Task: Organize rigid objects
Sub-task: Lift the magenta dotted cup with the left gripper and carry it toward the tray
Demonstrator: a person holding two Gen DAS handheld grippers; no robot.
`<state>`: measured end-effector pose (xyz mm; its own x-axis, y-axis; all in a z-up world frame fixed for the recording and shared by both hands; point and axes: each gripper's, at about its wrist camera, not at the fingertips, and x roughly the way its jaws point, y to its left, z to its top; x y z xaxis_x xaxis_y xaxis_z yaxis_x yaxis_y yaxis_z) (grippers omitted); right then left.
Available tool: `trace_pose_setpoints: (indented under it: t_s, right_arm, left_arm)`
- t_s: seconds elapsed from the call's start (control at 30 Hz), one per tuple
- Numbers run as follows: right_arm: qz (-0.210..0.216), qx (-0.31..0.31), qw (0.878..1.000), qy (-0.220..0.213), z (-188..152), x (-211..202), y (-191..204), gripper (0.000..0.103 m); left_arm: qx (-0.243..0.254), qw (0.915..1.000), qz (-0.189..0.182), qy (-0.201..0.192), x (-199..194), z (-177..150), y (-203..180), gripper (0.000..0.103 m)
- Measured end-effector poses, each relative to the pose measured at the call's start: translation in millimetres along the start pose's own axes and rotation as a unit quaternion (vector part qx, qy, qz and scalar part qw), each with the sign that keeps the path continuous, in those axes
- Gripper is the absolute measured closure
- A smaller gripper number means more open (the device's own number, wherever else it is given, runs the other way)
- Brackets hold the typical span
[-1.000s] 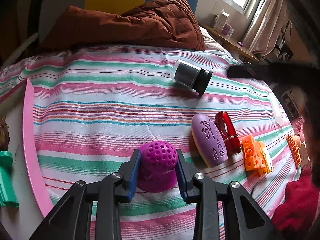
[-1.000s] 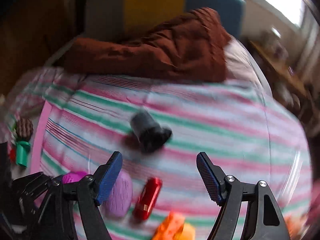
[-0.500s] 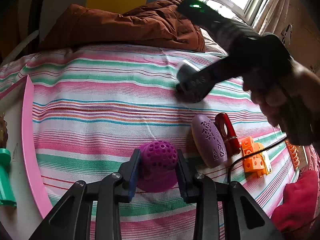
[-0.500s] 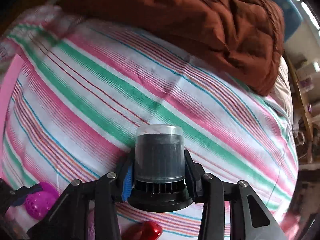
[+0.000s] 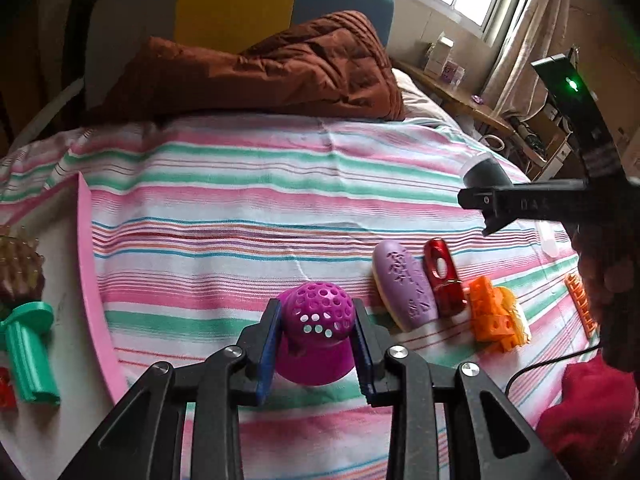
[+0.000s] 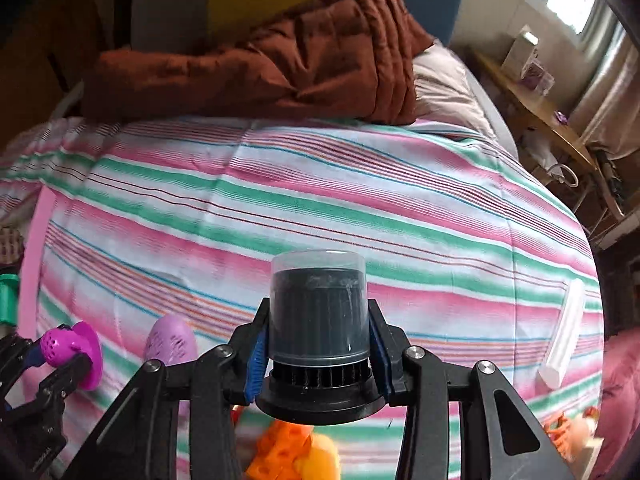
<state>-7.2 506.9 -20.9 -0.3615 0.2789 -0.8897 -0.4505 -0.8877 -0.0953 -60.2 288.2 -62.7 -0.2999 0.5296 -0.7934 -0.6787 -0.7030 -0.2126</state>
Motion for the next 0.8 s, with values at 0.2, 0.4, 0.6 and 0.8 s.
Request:
trace_pose_setpoints:
  t_s: [0.2,0.4,0.6,0.8]
  right_arm:
    - [0.047,0.017,0.998,-0.041,-26,-27,16,0.060]
    - [0.124,-0.001,0.991,-0.053,-58,-52,50,0.060]
    - [0.179,-0.057,0.982,-0.013,-86,-39,92,0.060]
    - [0.178,-0.045,0.983,0.023,-101,1,107,0.060]
  left_arm:
    - [0.013,0.9996,-0.002,-0.026,-38,-7,-6,0.070]
    - [0.014,0.9983,0.002,-0.057,-79,-16,-2,0.070]
    - [-0.001,0.9975,0.013,-0.069,-108,-30,13,0.070]
    - [-0.011,0.9963,0.046,-0.073,-130,-47,31,0.070]
